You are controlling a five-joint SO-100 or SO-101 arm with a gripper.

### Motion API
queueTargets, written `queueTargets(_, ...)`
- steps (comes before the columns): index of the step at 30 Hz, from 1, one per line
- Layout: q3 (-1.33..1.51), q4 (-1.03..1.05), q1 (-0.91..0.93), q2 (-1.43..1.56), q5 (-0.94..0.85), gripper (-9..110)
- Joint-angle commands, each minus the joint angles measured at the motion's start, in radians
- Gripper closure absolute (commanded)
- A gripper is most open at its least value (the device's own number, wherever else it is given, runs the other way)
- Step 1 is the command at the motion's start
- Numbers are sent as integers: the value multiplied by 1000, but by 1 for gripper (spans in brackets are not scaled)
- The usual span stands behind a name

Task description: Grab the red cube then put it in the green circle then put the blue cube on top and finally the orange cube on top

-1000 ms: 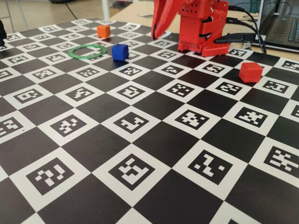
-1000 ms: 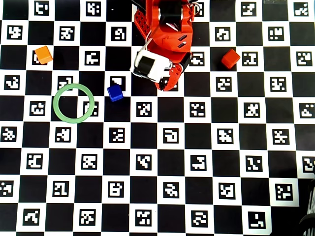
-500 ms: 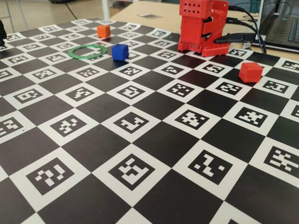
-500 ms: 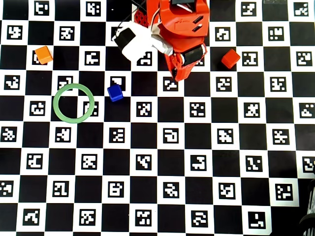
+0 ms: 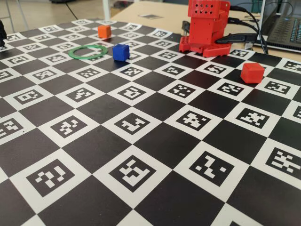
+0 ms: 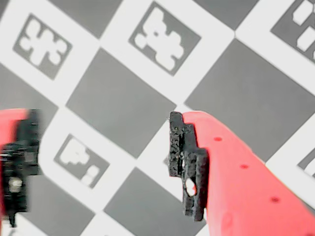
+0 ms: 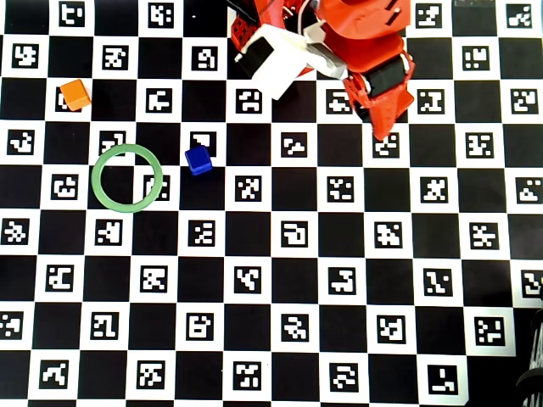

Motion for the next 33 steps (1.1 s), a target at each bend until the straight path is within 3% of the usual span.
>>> queueTargets(1, -87, 92, -57, -43, 78, 73)
queueTargets(8, -81, 94, -207, -143, 295, 63)
queueTargets(22, 48, 95, -566, -215, 638, 60)
queueTargets(33, 224, -18, -572, -224, 606, 60)
